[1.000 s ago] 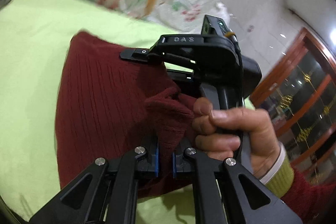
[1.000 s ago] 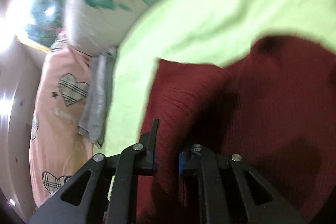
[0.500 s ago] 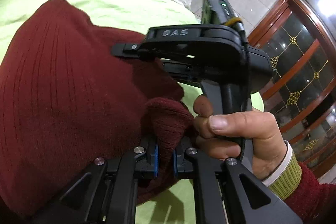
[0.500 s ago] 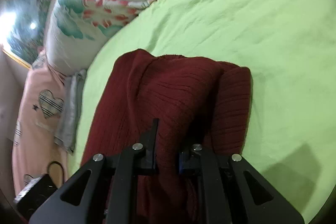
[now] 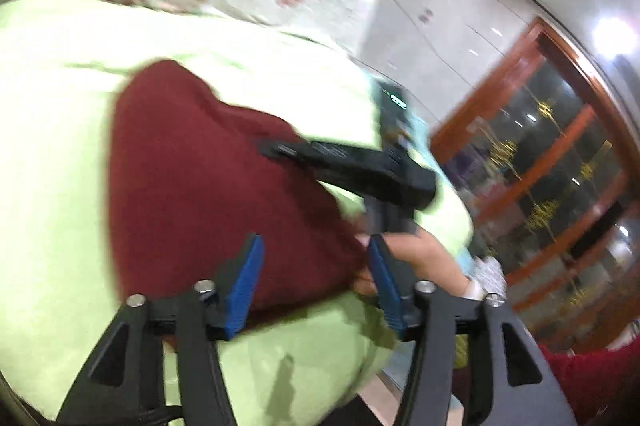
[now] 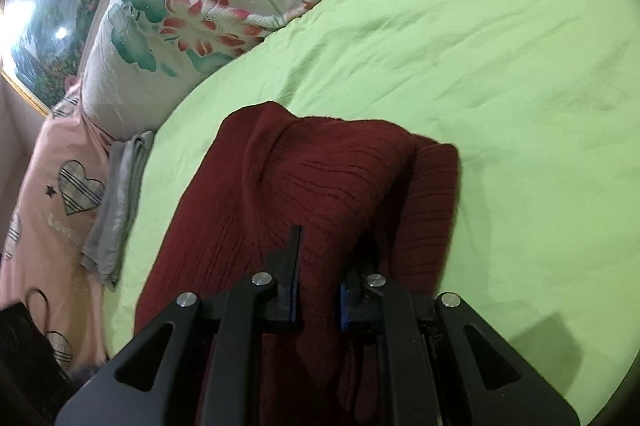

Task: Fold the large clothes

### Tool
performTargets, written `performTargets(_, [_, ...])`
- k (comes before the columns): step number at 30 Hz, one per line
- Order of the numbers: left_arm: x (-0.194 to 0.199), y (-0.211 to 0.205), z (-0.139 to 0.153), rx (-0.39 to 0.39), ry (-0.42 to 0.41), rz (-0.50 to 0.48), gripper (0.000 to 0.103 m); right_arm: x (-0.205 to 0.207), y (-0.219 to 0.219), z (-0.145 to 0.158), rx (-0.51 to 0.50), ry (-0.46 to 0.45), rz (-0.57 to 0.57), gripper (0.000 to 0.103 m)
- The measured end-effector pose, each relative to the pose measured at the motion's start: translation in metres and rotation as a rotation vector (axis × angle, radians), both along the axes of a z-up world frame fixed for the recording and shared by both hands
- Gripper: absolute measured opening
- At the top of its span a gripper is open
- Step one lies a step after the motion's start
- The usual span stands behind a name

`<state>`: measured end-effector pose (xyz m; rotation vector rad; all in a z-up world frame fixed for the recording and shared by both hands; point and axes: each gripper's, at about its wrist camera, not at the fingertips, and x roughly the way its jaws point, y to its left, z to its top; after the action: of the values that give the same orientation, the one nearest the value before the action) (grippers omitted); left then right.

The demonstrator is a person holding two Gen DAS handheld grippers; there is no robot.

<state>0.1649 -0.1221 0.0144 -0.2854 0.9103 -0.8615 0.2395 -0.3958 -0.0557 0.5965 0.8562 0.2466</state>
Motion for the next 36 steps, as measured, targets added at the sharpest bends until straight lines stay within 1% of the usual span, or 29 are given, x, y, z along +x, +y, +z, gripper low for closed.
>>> performTargets(1, [0.007,0.010,0.001,-0.001,0.000,0.027,0.062,-0.001,0.002,0.003,-0.034,0.002,0.003,0.015])
performTargets(2, [0.014,0.020,0.000,0.003,0.006,0.057,0.064,-0.002,0.002,0.005,-0.062,0.011,-0.005,0.022])
performTargets(3, [0.022,0.027,-0.002,0.012,0.018,0.081,0.067,-0.005,0.000,0.008,-0.084,0.011,-0.023,0.023])
performTargets(4, [0.029,0.035,-0.005,0.016,0.031,0.094,0.068,-0.008,-0.001,0.011,-0.101,0.005,-0.037,0.024])
performTargets(5, [0.036,0.040,-0.010,0.023,0.046,0.101,0.068,-0.013,-0.003,0.015,-0.126,0.006,-0.058,0.029])
performTargets(6, [0.043,0.043,-0.015,0.033,0.055,0.112,0.068,-0.016,-0.005,0.017,-0.142,0.011,-0.072,0.043])
performTargets(7, [0.049,0.045,-0.020,0.040,0.065,0.121,0.068,-0.020,-0.007,0.019,-0.155,0.021,-0.088,0.054])
performTargets(8, [0.056,0.050,-0.025,0.037,0.087,0.126,0.068,-0.025,-0.010,0.021,-0.150,0.025,-0.101,0.072])
performTargets(9, [0.063,0.049,-0.031,0.024,0.115,0.130,0.068,-0.029,-0.012,0.023,-0.130,0.016,-0.100,0.079])
performTargets(11, [0.075,0.055,-0.043,-0.039,0.185,0.124,0.068,-0.036,-0.015,0.026,-0.064,-0.007,-0.081,0.079])
performTargets(13, [0.088,0.056,-0.052,-0.065,0.238,0.115,0.068,-0.039,-0.015,0.024,-0.011,0.002,-0.059,0.079])
performTargets(14, [0.093,0.053,-0.057,-0.057,0.254,0.102,0.068,-0.038,-0.014,0.021,0.002,0.022,-0.051,0.079])
performTargets(15, [0.098,0.049,-0.061,-0.032,0.263,0.099,0.068,-0.036,-0.012,0.018,0.011,0.035,-0.043,0.080])
performTargets(16, [0.101,0.047,-0.065,-0.021,0.270,0.098,0.072,-0.034,-0.011,0.014,0.024,0.047,-0.034,0.080])
performTargets(18, [0.111,0.042,-0.071,-0.036,0.317,0.068,0.078,-0.033,-0.010,0.007,0.029,0.072,-0.035,0.080])
performTargets(19, [0.114,0.040,-0.072,-0.032,0.326,0.059,0.081,-0.032,-0.009,0.005,0.030,0.080,-0.036,0.080])
performTargets(20, [0.118,0.037,-0.074,-0.021,0.331,0.051,0.082,-0.031,-0.010,0.002,0.035,0.089,-0.037,0.080])
performTargets(21, [0.121,0.034,-0.077,-0.011,0.340,0.042,0.088,-0.030,-0.011,0.000,0.041,0.096,-0.035,0.080])
performTargets(24, [0.130,0.023,-0.094,0.009,0.405,0.008,0.094,-0.025,-0.012,-0.007,0.063,0.117,-0.023,0.080])
performTargets(26, [0.132,0.016,-0.109,0.009,0.458,-0.015,0.094,-0.021,-0.011,-0.010,0.085,0.118,-0.007,0.080])
performTargets(28, [0.132,0.009,-0.121,0.001,0.485,-0.027,0.094,-0.015,-0.010,-0.014,0.108,0.118,0.003,0.080])
performTargets(30, [0.129,0.003,-0.120,0.022,0.453,-0.030,0.092,-0.009,-0.008,-0.017,0.135,0.111,0.024,0.080])
performTargets(31, [0.127,0.000,-0.119,0.031,0.433,-0.030,0.089,-0.007,-0.008,-0.021,0.154,0.108,0.030,0.078])
performTargets(32, [0.125,-0.001,-0.118,0.036,0.416,-0.027,0.088,-0.004,-0.008,-0.023,0.166,0.111,0.033,0.063])
performTargets(33, [0.123,-0.001,-0.117,0.035,0.404,-0.022,0.085,-0.003,-0.009,-0.025,0.169,0.120,0.038,0.045])
performTargets(35, [0.120,0.003,-0.114,0.018,0.386,-0.010,0.079,-0.002,-0.009,-0.031,0.246,0.126,0.055,0.037])
performTargets(36, [0.117,0.006,-0.113,0.010,0.377,-0.005,0.075,-0.003,-0.007,-0.029,0.238,0.118,0.056,0.036])
